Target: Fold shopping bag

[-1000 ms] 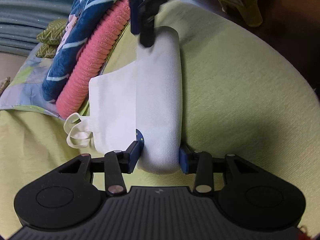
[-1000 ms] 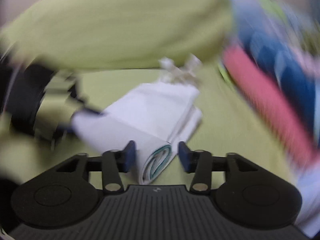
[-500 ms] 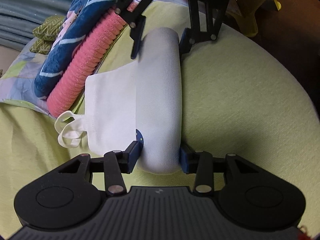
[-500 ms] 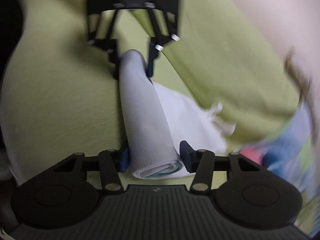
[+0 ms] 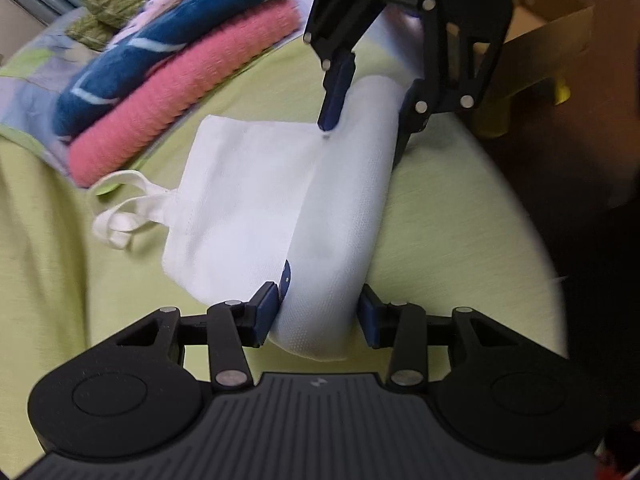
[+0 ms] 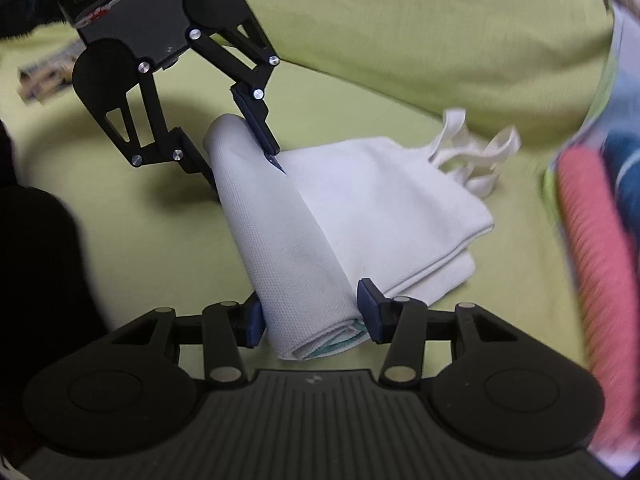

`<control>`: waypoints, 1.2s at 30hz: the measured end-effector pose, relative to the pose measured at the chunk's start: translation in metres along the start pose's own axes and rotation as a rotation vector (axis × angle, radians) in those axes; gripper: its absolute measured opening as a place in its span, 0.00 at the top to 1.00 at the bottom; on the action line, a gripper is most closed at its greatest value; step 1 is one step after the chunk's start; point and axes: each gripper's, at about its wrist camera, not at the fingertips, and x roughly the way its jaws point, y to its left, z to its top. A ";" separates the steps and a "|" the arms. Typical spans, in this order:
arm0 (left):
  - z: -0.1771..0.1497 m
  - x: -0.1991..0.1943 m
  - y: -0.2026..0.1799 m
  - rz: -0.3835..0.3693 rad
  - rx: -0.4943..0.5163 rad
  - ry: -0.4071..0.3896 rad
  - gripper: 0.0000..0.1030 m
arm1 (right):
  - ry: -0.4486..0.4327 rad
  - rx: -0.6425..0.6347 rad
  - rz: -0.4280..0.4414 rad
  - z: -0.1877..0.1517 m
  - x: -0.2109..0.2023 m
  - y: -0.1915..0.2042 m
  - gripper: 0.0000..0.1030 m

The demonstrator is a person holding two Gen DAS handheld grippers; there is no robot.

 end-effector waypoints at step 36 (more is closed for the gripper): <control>0.016 -0.001 0.026 0.129 -0.198 -0.031 0.56 | 0.233 1.263 0.392 -0.047 0.029 -0.127 0.63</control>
